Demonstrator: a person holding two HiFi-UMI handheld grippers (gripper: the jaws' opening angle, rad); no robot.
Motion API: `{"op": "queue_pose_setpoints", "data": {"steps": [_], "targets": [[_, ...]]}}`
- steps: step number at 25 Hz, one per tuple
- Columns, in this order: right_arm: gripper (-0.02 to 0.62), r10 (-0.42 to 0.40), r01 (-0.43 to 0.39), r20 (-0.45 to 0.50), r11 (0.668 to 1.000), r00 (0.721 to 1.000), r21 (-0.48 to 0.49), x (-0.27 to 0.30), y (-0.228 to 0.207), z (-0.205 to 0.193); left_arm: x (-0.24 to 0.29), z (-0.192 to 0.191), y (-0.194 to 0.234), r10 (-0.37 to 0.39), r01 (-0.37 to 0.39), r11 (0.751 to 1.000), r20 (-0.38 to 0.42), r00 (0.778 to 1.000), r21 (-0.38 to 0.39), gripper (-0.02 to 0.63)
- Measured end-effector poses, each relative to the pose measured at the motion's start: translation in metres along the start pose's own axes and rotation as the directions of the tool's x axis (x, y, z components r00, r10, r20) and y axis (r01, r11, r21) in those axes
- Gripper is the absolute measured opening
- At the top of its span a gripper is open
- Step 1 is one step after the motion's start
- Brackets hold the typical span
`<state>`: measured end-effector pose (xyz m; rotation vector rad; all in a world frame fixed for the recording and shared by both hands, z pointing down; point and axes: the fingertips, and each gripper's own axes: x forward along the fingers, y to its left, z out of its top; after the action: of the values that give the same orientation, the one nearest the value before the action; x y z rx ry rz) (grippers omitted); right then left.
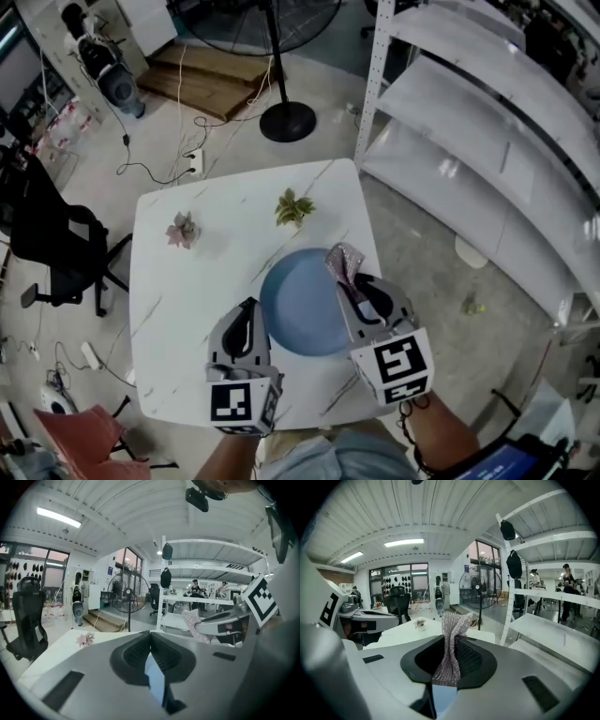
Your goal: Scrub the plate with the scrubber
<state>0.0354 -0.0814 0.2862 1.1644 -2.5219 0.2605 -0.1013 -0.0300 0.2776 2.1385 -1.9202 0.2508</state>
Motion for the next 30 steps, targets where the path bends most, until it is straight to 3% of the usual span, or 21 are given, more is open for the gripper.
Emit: {"op": "queue_pose_setpoints", "data": {"steps": [8,13,21,23,24,30], "targets": [[0.086,0.005,-0.009,-0.233,1.0,0.973,-0.016,0.057,0.003,-0.062,0.041,-0.056,0.031,-0.043,0.036,0.998,-0.119,0.992,-0.054,0.009],[0.086,-0.005,-0.007,-0.367,0.999,0.93,-0.031,0.084,-0.003,-0.097,0.059,-0.098,0.043,-0.092,0.075,0.993,-0.191,0.977,-0.092,0.018],[0.086,-0.01,-0.014,-0.507,0.999,0.862,-0.043,0.105,-0.009,-0.132,0.085,-0.146,0.039,-0.189,0.14,0.974,-0.297,0.936,-0.176,0.114],[0.086,0.001,-0.028,-0.537,0.999,0.844,-0.042,0.11,-0.007,-0.138,0.09,-0.155,0.042,-0.185,0.134,0.975,-0.322,0.928,-0.174,0.089],[0.084,0.006,-0.035,-0.552,0.999,0.834,-0.042,0.112,-0.006,-0.14,0.092,-0.157,0.043,-0.182,0.132,0.977,-0.328,0.927,-0.169,0.036],[0.074,0.064,-0.12,-0.647,0.992,0.76,-0.044,0.128,0.005,-0.144,0.1,-0.156,0.047,-0.21,0.155,0.971,-0.338,0.917,-0.182,0.021]]}}
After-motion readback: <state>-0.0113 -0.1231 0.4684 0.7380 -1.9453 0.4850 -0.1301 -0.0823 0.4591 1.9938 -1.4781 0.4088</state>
